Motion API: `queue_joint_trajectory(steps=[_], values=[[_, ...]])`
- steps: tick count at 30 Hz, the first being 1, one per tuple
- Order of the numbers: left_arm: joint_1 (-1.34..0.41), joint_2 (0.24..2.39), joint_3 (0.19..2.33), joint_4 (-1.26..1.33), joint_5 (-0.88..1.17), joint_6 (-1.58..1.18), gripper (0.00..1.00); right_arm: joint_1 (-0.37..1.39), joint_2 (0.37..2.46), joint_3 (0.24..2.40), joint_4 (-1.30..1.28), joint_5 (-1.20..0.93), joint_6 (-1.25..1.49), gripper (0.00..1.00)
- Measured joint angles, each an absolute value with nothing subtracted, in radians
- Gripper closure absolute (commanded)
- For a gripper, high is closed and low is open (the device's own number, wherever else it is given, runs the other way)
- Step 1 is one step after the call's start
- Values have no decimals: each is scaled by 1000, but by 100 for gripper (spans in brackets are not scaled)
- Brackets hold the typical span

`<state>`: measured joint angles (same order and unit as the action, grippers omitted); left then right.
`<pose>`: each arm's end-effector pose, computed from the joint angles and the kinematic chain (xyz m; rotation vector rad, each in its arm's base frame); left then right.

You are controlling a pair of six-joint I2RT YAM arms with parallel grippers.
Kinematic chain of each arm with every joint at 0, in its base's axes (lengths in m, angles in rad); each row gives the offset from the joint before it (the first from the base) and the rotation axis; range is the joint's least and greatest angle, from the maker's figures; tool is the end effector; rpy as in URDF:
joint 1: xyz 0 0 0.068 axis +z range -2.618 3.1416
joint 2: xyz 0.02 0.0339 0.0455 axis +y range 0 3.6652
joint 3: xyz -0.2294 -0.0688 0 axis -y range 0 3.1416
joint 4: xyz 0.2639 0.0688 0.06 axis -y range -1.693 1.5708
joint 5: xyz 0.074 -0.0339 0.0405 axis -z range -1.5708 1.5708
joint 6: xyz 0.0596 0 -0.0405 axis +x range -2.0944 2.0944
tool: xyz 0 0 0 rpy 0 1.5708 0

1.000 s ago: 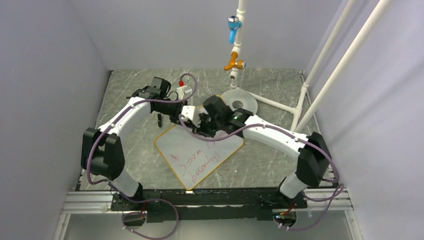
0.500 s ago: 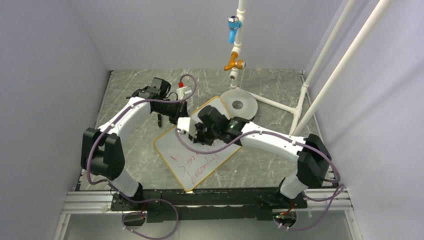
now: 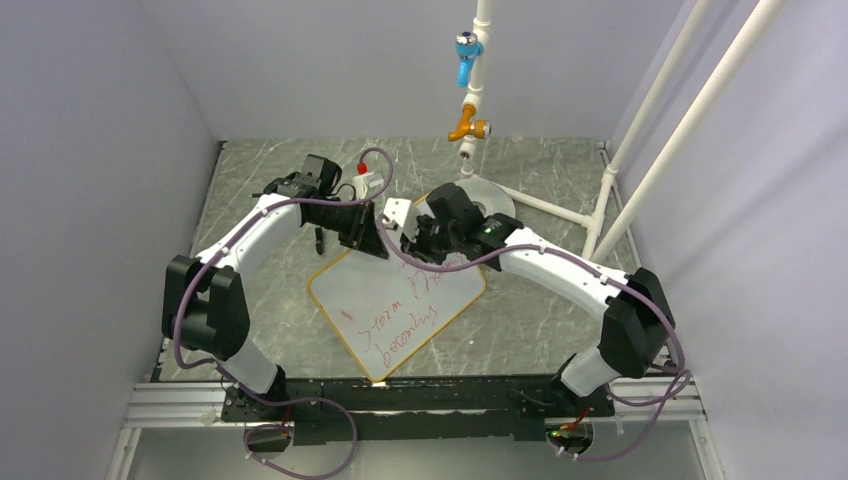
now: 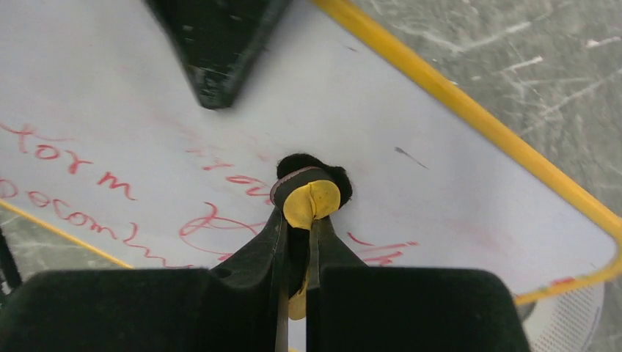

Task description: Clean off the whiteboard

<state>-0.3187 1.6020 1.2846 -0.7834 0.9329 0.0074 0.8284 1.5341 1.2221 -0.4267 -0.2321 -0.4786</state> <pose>0.3138 -0.1539 0.2198 0.7068 2.4304 -1.3432 0.2460 0.2884 0.2300 -1.5076 1.7720 0.4454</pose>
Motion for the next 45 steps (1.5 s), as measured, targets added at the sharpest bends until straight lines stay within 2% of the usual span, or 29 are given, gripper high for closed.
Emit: queue_joint_trajectory(steps=[4, 13, 22, 32, 45], values=[[-318, 1602, 1284, -786, 933, 6, 100, 814, 1530, 1222, -416, -215, -471, 100], [-319, 1602, 1285, -796, 934, 7, 100, 988, 1568, 1220, -418, -218, -511, 100], [-321, 1602, 1285, -788, 937, 7, 100, 767, 1488, 1144, -412, -278, -526, 100], [-326, 1602, 1284, -794, 938, 8, 100, 913, 1521, 1138, -450, -324, -599, 100], [-325, 1602, 1284, -788, 937, 7, 100, 740, 1484, 1124, -443, -359, -580, 100]])
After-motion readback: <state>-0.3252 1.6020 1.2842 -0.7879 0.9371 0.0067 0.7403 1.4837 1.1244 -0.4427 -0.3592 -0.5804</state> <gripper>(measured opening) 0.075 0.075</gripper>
